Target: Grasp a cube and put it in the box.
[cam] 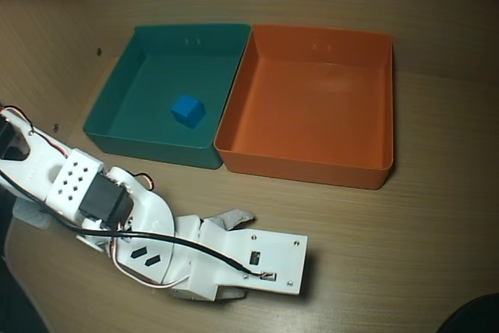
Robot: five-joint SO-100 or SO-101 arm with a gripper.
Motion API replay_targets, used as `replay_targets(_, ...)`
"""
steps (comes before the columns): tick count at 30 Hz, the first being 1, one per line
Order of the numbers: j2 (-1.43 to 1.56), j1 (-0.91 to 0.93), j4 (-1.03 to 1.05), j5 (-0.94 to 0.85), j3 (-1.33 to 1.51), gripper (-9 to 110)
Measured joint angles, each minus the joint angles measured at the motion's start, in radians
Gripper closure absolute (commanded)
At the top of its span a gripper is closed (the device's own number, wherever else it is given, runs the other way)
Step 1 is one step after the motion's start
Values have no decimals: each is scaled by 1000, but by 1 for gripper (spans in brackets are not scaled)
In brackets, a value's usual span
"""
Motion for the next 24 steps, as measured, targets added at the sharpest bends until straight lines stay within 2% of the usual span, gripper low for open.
replay_targets(18, -2, 0, 0, 3, 40, 57)
replay_targets(21, -2, 0, 0, 6, 40, 62)
replay_targets(24, -2, 0, 0, 9, 40, 74)
